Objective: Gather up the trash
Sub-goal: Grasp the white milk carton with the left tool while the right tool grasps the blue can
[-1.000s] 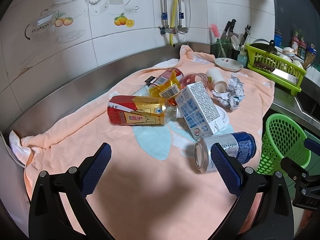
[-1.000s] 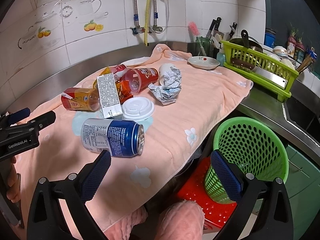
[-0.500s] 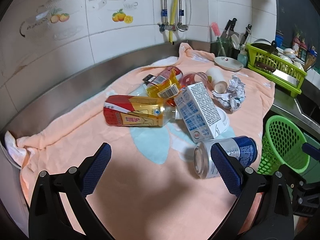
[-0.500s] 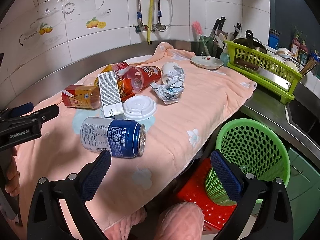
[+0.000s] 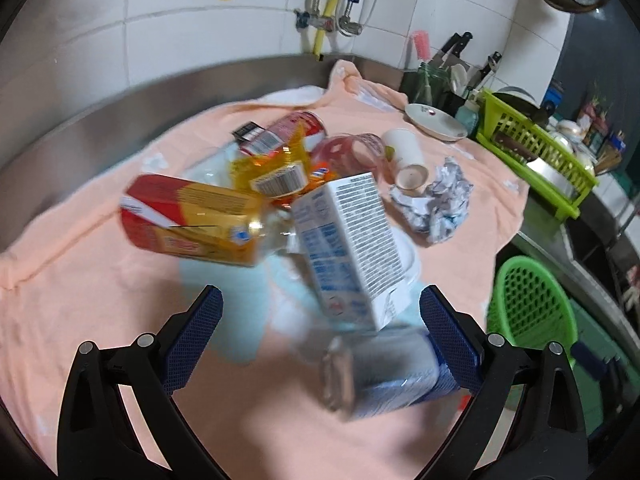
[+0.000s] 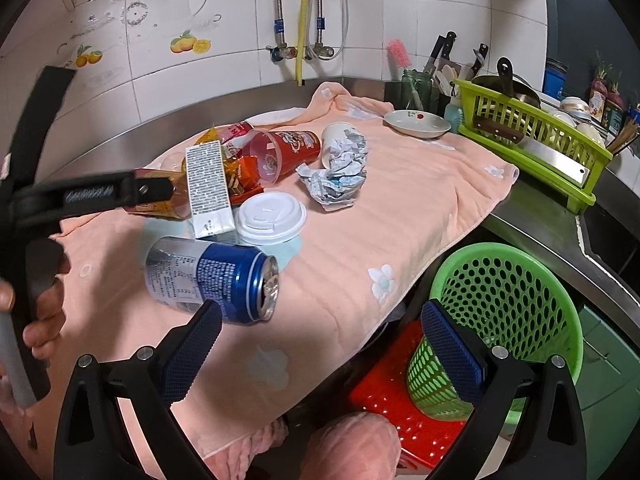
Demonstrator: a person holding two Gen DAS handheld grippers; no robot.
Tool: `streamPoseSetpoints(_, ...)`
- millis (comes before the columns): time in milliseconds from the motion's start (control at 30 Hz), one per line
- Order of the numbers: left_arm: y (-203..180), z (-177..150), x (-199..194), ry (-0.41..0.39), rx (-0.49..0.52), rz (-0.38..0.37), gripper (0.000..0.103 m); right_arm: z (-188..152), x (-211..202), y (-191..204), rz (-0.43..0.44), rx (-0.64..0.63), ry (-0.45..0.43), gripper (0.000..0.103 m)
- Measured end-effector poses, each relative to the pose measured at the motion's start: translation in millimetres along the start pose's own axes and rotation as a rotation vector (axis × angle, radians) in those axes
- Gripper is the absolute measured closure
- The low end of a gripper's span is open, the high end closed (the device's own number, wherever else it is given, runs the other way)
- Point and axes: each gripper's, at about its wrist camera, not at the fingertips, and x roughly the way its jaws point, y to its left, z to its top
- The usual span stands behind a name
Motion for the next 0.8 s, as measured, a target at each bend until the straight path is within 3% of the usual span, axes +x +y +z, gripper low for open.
streamPoseSetpoints(233,4,12,43,0.072,-0.066,-0.090,0.016,0,4,-12,0.016,-0.002,0.004,0.006)
streamPoseSetpoints(567,17,15,75,0.126,-0.127,-0.184,0.016,6,14,-9,0.092,-0.078,0.027,0.006)
streamPoseSetpoints(800,13,18,87,0.145,-0.115,-0.222,0.016,9,27,-3,0.154,-0.143,0.060,0.006)
